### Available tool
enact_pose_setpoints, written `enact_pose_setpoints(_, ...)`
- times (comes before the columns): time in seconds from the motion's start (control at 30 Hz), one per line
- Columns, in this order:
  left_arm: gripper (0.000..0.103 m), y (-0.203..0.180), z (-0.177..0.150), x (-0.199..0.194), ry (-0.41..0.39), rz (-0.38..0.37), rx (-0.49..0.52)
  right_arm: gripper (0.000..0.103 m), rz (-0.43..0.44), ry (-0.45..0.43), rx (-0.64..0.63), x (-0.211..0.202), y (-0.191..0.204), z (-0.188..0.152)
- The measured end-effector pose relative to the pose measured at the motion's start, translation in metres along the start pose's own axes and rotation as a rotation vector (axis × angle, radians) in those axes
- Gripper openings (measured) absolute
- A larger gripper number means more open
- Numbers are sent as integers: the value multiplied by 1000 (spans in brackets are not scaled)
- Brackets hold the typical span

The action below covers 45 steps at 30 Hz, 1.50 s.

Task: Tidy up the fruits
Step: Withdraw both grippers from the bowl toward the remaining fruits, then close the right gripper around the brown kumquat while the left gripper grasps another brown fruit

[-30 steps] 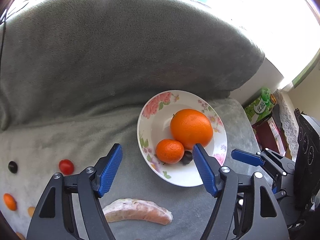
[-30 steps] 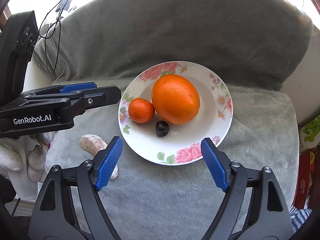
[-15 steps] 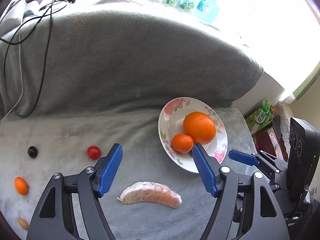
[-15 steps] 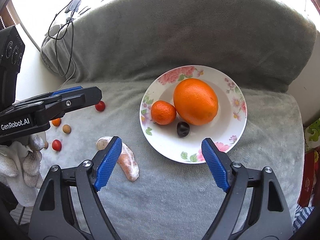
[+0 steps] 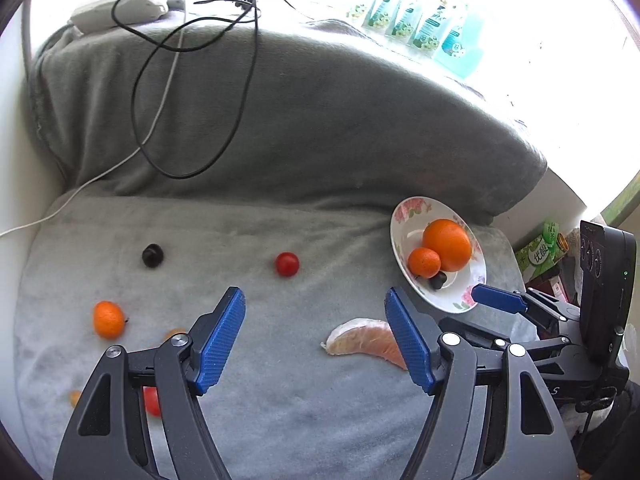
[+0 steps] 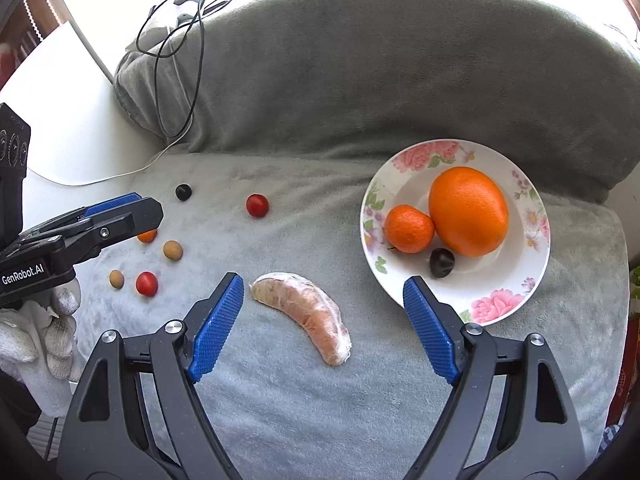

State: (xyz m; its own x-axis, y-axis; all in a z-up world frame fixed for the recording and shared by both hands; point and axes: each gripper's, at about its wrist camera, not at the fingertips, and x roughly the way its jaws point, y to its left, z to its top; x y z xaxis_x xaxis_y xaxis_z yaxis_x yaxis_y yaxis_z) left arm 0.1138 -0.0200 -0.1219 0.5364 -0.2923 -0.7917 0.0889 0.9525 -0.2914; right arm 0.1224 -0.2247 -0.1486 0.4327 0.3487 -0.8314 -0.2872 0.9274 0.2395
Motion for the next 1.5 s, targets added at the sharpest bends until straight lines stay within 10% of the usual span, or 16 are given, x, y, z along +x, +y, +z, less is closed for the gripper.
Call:
enact_pose_setpoints(1.07, 69, 162, -108, -69, -10, 223, -336, 84, 138, 92, -304, 76, 159, 15)
enact_pose_setpoints(1.5, 42, 186, -116, -46, 34, 207, -371, 61, 154, 164, -309, 124, 179, 20)
